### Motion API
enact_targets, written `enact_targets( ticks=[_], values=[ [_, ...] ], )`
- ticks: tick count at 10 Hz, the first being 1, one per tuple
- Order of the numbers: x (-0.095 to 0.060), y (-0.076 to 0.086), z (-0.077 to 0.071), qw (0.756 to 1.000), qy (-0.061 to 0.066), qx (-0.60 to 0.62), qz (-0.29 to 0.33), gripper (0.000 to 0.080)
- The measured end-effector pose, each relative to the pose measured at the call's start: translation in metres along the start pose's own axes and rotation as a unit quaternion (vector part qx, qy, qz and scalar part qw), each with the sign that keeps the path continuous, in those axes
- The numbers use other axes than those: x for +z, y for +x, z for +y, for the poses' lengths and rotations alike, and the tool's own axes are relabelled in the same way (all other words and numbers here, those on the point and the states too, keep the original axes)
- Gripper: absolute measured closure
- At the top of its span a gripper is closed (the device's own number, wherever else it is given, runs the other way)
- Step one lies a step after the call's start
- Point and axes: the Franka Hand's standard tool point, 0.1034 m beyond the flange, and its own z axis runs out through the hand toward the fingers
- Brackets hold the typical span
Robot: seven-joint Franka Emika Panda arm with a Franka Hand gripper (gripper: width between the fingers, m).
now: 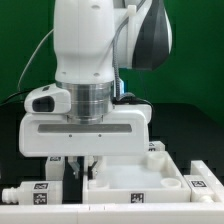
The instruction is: Assemble square table
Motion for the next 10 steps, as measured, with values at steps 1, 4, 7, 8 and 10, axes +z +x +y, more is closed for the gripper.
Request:
enact_targets(
  ticks=[1,4,7,8,10],
  values=[
    [0.0,0.002,0.002,1.0,0.0,-0.01,0.001,0.0749],
    [0.0,0.002,0.012,1.0,0.0,-0.009,0.001,0.0749],
    [0.001,0.001,0.027,1.0,0.0,0.007,-0.001,0.0748],
    [0.001,0.0,0.03,1.0,-0.001,0.009,-0.001,0.0748],
    [0.001,0.0,0.029,1.0,-0.001,0.008,-0.001,0.0748]
  ],
)
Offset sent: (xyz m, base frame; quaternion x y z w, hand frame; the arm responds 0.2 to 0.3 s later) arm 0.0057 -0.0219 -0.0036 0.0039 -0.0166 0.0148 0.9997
